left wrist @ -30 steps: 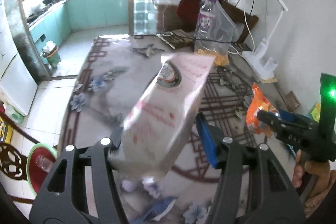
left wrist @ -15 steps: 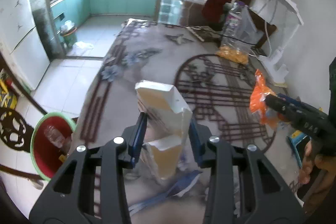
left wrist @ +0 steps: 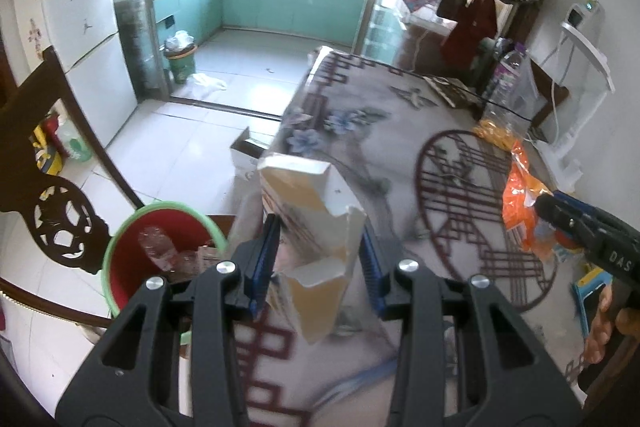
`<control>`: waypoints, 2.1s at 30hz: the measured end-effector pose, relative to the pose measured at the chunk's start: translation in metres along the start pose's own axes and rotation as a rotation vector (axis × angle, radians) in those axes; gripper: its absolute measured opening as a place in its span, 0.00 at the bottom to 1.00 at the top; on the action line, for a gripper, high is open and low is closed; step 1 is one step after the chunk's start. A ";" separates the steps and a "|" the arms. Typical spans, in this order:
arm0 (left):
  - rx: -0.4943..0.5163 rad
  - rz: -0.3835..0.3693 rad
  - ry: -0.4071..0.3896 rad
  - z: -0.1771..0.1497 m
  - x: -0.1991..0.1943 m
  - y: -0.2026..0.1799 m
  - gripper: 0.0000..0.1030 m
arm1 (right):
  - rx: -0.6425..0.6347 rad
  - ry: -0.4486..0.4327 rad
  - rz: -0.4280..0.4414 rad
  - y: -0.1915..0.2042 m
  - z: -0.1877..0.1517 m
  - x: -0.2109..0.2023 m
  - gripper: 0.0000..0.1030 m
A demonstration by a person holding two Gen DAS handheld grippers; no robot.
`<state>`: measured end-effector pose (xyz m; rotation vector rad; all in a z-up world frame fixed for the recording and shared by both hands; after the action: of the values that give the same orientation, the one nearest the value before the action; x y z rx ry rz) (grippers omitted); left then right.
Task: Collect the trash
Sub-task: 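Carry the white box and orange snack bag over the red bucket, then open both tools to drop the box and snack bag into the bucket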
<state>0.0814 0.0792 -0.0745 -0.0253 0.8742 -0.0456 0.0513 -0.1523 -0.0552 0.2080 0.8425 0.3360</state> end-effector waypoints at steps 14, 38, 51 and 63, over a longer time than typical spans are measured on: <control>-0.080 0.065 0.040 -0.010 0.008 0.117 0.37 | -0.088 0.088 0.113 0.119 -0.002 0.071 0.55; -0.124 0.101 0.115 -0.007 0.044 0.231 0.38 | -0.170 0.262 0.275 0.239 -0.006 0.188 0.56; -0.121 0.057 0.114 0.008 0.061 0.233 0.38 | -0.187 0.259 0.255 0.243 -0.001 0.196 0.58; -0.115 0.100 0.125 0.012 0.076 0.240 0.38 | -0.248 0.243 0.254 0.253 -0.003 0.211 0.60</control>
<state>0.1461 0.3147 -0.1347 -0.0863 1.0017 0.0977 0.1269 0.1605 -0.1249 0.0415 1.0069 0.7099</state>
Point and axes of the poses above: each gripper's, at about its wrist camera, not at the fingertips, and x roughly the way its jaws point, y to its left, z to its top, the point moved 1 cm from there along x, roughly the way its jaws point, and after that the axes turned 8 degrees about z, right-handed, at the moved point
